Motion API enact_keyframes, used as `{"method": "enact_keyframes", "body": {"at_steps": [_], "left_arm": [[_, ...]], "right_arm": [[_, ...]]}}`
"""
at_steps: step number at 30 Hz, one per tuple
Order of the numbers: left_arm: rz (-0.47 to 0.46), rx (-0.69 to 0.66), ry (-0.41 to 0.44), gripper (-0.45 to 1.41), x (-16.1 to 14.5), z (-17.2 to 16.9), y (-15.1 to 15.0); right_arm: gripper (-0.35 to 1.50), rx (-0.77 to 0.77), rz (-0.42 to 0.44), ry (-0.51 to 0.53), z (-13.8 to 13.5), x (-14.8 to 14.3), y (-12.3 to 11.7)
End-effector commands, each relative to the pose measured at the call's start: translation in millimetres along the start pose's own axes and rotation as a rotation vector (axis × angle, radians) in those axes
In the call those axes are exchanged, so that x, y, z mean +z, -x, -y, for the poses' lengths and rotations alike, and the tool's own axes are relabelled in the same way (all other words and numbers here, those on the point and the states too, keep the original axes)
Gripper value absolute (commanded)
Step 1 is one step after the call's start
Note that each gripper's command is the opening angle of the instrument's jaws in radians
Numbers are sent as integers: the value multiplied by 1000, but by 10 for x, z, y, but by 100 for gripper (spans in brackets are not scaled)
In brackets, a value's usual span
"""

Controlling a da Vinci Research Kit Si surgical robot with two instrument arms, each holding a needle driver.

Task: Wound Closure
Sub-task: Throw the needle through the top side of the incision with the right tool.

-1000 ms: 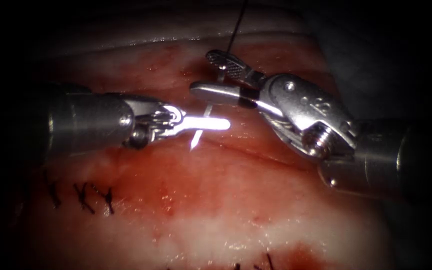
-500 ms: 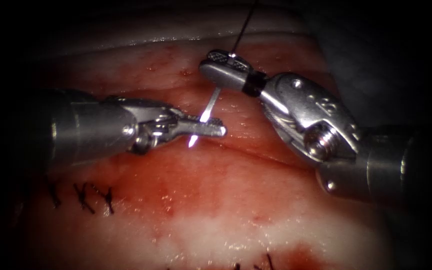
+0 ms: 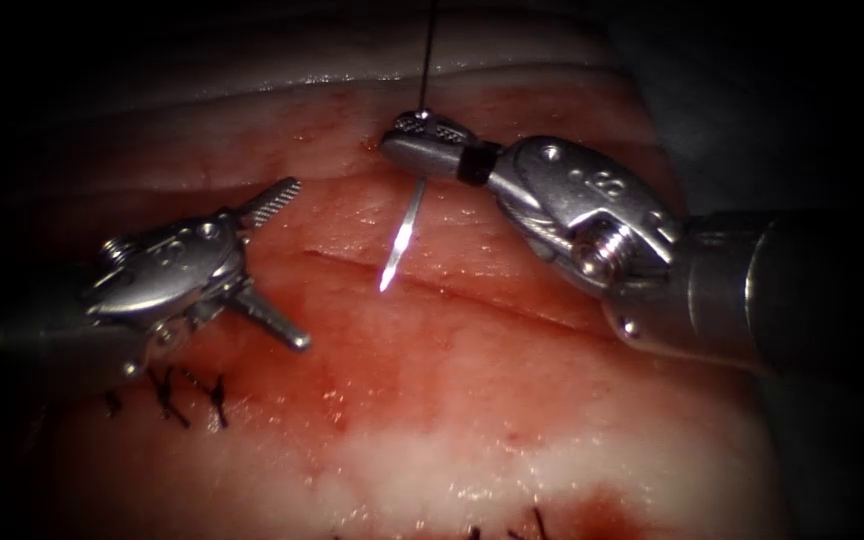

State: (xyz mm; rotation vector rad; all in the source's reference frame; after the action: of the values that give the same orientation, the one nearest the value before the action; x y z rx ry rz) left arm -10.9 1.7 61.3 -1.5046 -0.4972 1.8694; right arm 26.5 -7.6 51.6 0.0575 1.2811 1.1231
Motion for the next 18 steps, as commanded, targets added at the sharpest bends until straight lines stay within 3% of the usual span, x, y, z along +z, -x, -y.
{"method": "enact_keyframes", "body": {"at_steps": [1, 6, 9, 13, 15, 18], "left_arm": [[11, 26, -36, 137, 4, 9, 6], [43, 56, -160, 113, 4, 28, 20], [26, 99, -75, 88, 6, 43, 41], [24, 121, -69, 85, 9, 50, 57], [24, 129, -70, 48, 11, 52, 65], [26, 137, -73, 38, 13, 53, 73]], "right_arm": [[-35, -24, -9, -4, -6, 19, 7], [-35, -70, -49, -15, -19, 37, 20], [-35, -101, -66, -53, -39, 51, 35], [-35, -131, -76, -71, -57, 63, 47], [-35, -154, -81, -75, -64, 68, 52], [-35, -191, -91, -93, -74, 77, 57]]}}
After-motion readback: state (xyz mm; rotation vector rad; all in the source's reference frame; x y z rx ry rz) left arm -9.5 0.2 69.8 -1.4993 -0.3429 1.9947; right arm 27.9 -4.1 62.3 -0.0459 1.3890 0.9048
